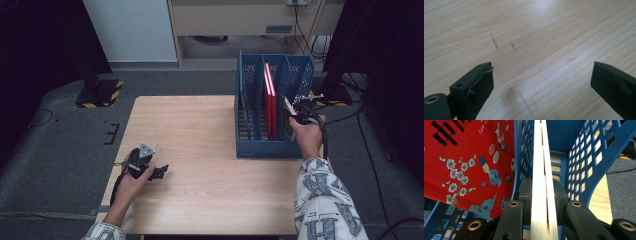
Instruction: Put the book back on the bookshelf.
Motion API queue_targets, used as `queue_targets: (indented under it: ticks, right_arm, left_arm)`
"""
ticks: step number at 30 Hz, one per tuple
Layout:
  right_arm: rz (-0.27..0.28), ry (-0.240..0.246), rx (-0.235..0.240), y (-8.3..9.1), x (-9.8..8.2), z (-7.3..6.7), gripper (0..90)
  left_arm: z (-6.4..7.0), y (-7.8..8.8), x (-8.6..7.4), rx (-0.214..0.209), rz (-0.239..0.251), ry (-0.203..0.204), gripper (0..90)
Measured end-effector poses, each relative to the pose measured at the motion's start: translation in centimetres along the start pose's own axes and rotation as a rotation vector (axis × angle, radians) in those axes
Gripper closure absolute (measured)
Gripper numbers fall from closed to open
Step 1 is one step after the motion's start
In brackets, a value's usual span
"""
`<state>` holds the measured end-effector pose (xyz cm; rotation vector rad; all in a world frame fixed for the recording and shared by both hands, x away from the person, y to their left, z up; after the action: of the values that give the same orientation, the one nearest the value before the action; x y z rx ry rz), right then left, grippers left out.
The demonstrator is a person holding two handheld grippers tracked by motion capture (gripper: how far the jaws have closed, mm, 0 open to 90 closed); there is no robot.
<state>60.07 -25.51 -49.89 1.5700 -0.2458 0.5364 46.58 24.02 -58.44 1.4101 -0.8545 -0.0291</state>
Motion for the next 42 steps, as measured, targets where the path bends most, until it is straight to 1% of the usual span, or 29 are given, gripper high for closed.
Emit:
queue_targets:
  ticks: [2,4,6,8,19,21,24,25,26,30,31,33,42]
  right_arm:
    - [-0.002,-0.002,0.000,0.0,-0.1,0.0,74.6]
    - [0.008,-0.008,0.006,0.1,0.0,0.0,75.2]
    - [0.002,0.005,0.005,0.1,-0.1,0.0,75.8]
    - [0.003,0.003,0.006,0.1,-0.1,0.0,75.8]
    - [0.009,-0.012,-0.009,0.2,0.0,0.1,76.6]
    - [0.014,-0.012,-0.015,0.1,0.1,0.1,76.6]
    - [0.016,-0.024,-0.022,0.0,0.3,0.2,76.6]
    - [0.017,-0.028,-0.027,0.0,0.3,0.3,76.7]
    - [0.019,-0.036,-0.045,-0.1,0.4,0.5,76.7]
    - [0.023,-0.056,-0.060,-0.2,0.7,1.0,76.6]
    - [0.023,-0.056,-0.060,-0.2,0.7,1.0,76.6]
    - [0.019,-0.058,-0.076,-0.4,1.0,1.1,76.6]
    - [0.026,-0.069,-0.082,-0.8,1.7,1.0,76.3]
  left_arm:
    - [0.0,0.0,0.0,0.000,-0.001,-0.001,3.9]
    - [0.1,-0.1,0.0,0.001,-0.005,-0.005,4.0]
    - [0.1,0.0,0.0,0.000,-0.006,-0.006,4.0]
    - [0.1,0.0,0.0,0.001,-0.005,-0.007,4.0]
    - [0.1,0.0,0.0,0.002,-0.001,-0.004,4.0]
    - [0.1,0.0,0.1,0.001,-0.001,-0.006,4.0]
    - [0.2,0.0,0.1,0.000,0.000,-0.007,4.0]
    - [0.2,0.0,0.1,0.000,0.000,-0.007,4.0]
    - [0.1,0.0,0.1,0.000,0.000,-0.007,4.1]
    - [0.1,0.0,0.1,0.000,-0.002,-0.007,4.1]
    - [0.2,0.0,0.1,-0.001,-0.002,-0.007,4.1]
    - [0.2,0.0,0.1,-0.003,0.005,-0.004,4.1]
    - [0.2,-0.1,0.1,-0.003,0.000,-0.009,4.0]
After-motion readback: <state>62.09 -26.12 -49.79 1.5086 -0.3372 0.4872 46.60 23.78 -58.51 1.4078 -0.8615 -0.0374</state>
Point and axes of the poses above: each handheld gripper's, and its own axes: y roughly backward along the jaws, x roughly out of its top, z roughly to its right, the point moved 10 cm from there along -y, roughly forward along the jaws, and after that the axes turned 15 degrees about -z, right-handed, at the moved point
